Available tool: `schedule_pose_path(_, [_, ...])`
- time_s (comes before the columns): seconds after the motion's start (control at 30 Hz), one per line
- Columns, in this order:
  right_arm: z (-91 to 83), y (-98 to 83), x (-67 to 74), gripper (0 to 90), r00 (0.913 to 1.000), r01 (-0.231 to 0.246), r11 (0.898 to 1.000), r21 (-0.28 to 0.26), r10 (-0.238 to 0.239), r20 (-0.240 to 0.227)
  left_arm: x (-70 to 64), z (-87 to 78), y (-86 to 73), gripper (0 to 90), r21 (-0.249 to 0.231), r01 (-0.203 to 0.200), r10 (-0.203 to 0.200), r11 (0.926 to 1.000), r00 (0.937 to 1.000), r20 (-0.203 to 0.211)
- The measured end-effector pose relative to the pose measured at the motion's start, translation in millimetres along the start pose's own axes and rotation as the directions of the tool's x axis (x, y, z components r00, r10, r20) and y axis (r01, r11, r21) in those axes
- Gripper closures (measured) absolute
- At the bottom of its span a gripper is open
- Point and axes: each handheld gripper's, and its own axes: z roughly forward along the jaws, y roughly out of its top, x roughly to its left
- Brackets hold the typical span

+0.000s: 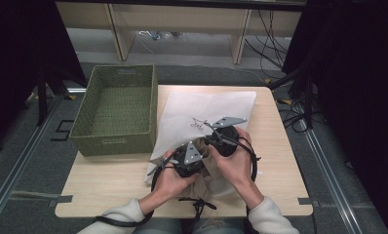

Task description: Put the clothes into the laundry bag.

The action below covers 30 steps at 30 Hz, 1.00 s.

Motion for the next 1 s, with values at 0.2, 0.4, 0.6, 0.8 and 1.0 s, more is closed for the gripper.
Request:
schedule_pose_path(0.2, [-0.2,-0.4,-2.4,88.2,1.0000,-0.007,1.000,0.009,0.007,-0.005,-10.2,-18.8,4.7,52.1,-0.052,-0.008,0.009,0.9986,0.9998,0.019])
schedule_pose_path(0.4, [0.1,0.1,-3.1,88.2,0.9999,0.012,1.000,0.000,-0.012,-0.003,-23.2,-26.0,8.5,44.6,-0.090,-0.044,0.050,0.9950,0.9969,0.061])
schedule_pose_path(0.6, [0.2,-0.1,-1.2,88.2,0.9999,-0.014,1.000,0.009,0.014,0.003,-24.1,-13.1,5.9,40.1,-0.059,-0.060,0.065,0.9964,0.9950,0.076])
schedule_pose_path(0.8, [-0.1,-0.4,-3.8,88.2,0.9998,-0.020,1.000,0.008,0.020,-0.005,-27.7,-23.6,2.8,37.4,-0.049,-0.070,0.074,0.9963,0.9940,0.081])
schedule_pose_path(1.0, [-1.4,-0.5,-5.0,88.2,0.9998,-0.021,1.000,0.008,0.021,0.005,-20.0,-49.1,-12.1,32.2,-0.030,-0.027,0.030,0.9992,0.9955,0.090])
